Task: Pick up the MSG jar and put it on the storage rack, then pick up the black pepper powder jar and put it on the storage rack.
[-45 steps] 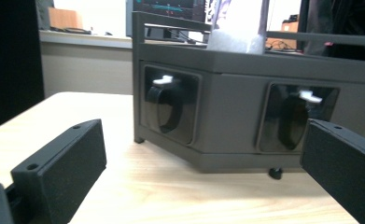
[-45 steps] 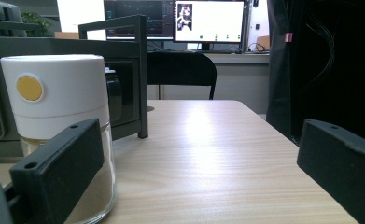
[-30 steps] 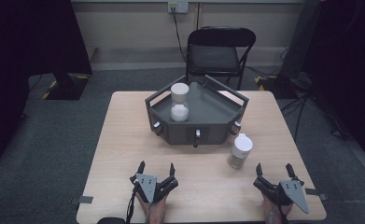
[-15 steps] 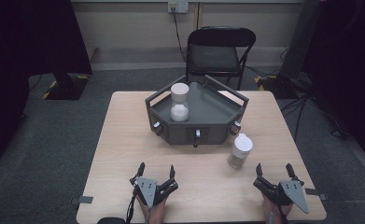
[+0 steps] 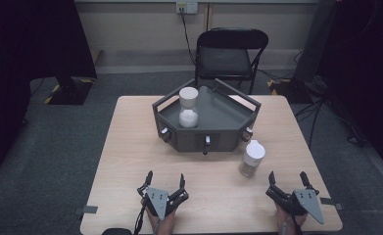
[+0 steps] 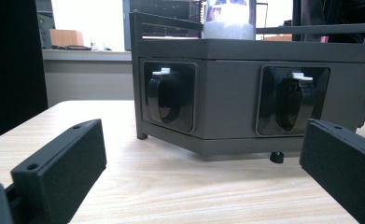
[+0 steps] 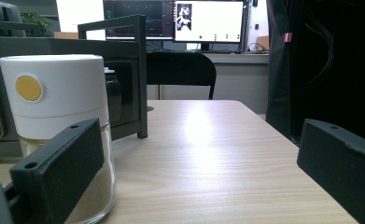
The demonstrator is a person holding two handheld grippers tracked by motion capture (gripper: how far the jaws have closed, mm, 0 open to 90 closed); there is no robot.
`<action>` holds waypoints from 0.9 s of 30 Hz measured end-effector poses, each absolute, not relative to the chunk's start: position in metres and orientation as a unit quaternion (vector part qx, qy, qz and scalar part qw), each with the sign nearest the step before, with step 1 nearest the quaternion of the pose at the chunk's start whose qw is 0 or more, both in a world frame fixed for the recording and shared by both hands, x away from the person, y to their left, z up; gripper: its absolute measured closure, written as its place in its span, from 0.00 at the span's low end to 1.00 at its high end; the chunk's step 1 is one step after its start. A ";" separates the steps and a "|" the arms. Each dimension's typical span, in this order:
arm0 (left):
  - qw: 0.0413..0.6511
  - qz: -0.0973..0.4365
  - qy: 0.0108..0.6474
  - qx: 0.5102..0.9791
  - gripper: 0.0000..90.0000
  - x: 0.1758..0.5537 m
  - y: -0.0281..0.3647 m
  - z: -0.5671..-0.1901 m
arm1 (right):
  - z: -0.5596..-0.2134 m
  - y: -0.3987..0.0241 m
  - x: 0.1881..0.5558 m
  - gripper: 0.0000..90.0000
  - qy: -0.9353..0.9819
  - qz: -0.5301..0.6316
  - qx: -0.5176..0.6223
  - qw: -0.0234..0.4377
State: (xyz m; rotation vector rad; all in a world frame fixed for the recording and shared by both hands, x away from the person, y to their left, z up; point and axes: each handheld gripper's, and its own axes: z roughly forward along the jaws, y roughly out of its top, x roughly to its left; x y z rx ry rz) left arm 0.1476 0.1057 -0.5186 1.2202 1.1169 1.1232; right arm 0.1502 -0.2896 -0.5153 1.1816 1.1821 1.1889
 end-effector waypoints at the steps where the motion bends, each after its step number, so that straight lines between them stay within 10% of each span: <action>1: 0.540 0.473 0.470 0.514 0.00 0.148 0.105 -0.519 | -0.515 -0.290 0.150 0.00 0.493 0.495 0.493 0.519; 27: 0.535 0.477 0.471 0.515 0.00 0.148 0.103 -0.518 | -0.511 -0.295 0.154 0.00 0.505 0.500 0.493 0.501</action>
